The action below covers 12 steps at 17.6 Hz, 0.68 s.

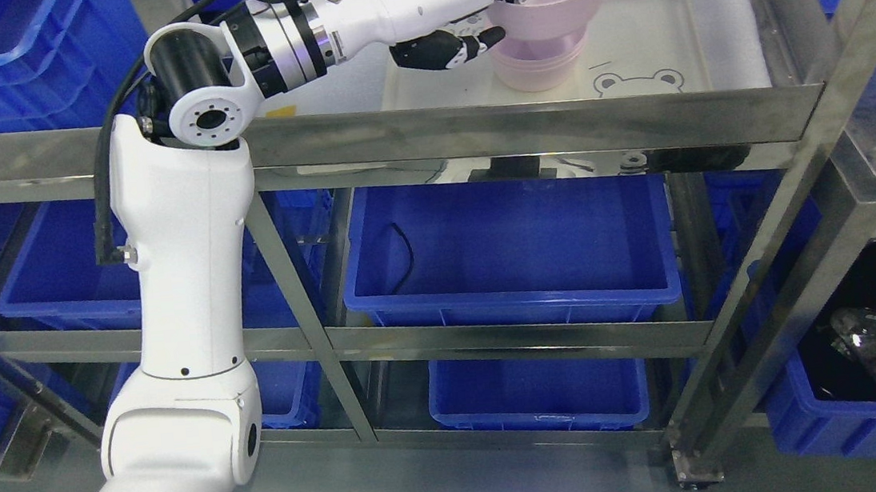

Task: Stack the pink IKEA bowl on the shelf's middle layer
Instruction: 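Lower the pink bowl onto the pink bowls on the white tray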

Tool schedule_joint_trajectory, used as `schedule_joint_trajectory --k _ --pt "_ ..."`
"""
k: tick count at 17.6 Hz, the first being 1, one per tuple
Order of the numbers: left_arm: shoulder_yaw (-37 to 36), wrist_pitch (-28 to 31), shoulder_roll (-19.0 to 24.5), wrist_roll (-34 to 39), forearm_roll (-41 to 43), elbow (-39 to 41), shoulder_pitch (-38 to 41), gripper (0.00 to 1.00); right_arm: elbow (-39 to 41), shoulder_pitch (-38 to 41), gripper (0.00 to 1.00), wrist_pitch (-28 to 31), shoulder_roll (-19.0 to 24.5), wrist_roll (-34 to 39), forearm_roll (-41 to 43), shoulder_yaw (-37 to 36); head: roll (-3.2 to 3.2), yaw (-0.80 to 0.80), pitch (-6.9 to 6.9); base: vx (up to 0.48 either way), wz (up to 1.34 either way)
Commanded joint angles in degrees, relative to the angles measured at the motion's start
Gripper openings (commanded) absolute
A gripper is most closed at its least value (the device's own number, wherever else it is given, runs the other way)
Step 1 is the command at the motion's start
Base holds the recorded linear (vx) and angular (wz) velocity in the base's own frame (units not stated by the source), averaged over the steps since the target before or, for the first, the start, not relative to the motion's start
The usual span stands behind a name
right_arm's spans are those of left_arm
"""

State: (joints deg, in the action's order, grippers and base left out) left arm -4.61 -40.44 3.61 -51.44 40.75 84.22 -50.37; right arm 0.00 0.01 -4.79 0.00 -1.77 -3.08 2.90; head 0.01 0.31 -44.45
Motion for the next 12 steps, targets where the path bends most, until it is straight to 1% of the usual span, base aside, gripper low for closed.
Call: schedule_joint_trajectory --k 1,4,7,9,12 --pt "5.9 3.1 7.9 -0.4 4.2 -3.4 -1.0 0.04 1.0 1.3 1.0 0.0 -1.0 0.3 0.0 0.0 0.0 0.0 0.0 0.063 -0.49" --pt "4.5 3.2 7.1 -0.7 4.4 -4.9 -1.2 0.04 1.0 1.3 1.0 0.0 -1.0 0.3 0.0 0.0 0.0 0.0 0.0 0.073 -0.19" --pt "-3.1 3.2 5.0 -0.9 4.9 -7.8 -2.5 0.04 1.0 1.3 1.0 0.0 -1.0 0.3 0.0 0.0 0.0 0.0 0.0 0.035 -0.16" --pt "-5.6 3.2 4.1 -0.9 9.0 -11.3 -3.2 0.04 1.0 1.3 1.0 0.0 -1.0 0.3 0.0 0.0 0.0 0.0 0.01 0.019 -0.08" --pt "-7.3 2.7 -0.9 -0.6 11.3 -15.8 -5.9 0.04 1.0 1.3 1.0 0.0 -1.0 0.3 0.0 0.0 0.0 0.0 0.01 0.021 -0.02"
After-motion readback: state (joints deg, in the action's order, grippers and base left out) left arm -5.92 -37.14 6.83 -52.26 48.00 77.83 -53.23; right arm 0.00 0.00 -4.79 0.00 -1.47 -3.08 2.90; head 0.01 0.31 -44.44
